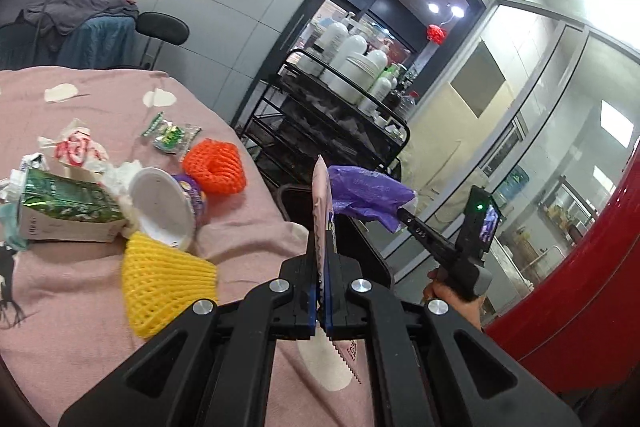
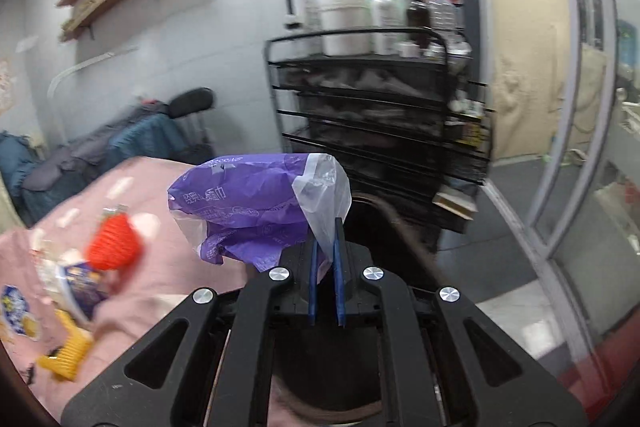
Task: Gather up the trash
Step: 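Carry the purple bag to the brown bin and open the right tool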
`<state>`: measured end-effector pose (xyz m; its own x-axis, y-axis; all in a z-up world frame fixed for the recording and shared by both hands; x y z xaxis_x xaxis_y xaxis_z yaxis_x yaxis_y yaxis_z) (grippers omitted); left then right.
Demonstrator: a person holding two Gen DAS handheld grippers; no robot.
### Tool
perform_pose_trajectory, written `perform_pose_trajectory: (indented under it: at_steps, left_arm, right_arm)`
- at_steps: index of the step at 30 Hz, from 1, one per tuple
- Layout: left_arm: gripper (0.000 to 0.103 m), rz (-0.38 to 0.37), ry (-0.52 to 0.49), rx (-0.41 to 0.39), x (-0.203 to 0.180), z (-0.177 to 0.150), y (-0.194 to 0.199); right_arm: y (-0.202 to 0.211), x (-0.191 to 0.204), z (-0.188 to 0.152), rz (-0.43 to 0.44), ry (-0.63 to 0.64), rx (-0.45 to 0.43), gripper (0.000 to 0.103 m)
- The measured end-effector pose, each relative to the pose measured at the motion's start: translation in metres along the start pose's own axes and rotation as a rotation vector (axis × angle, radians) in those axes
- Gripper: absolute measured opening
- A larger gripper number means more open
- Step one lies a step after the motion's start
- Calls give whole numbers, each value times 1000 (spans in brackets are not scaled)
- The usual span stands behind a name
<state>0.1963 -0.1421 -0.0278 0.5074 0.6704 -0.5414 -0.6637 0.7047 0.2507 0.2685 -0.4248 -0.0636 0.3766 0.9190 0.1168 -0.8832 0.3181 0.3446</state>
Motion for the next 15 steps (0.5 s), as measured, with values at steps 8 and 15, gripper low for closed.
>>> perform_pose_trajectory:
  at_steps: [8,15]
  left_arm:
    - [3,-60,-36,83,-31,-22,-47]
    - [3,-82,-65,152,-49,-47,-81]
  right_arm:
    - [-52,-48,-55,-173,185,186,8]
    - [-89,-52,-112,-181,254,439,10]
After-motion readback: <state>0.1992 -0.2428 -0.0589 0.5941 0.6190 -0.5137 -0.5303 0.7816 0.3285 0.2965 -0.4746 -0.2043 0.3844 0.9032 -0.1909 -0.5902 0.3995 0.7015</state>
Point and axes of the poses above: each gripper's, at about its wrist camera, not at the fingertips, and y roughly against the way its jaws point, x to its left, z to its top, the point moved 10 cm from there along -y, roughly the way its jaws point, and after that the axes turned 12 degrees about -x, right-handed, at the moved point
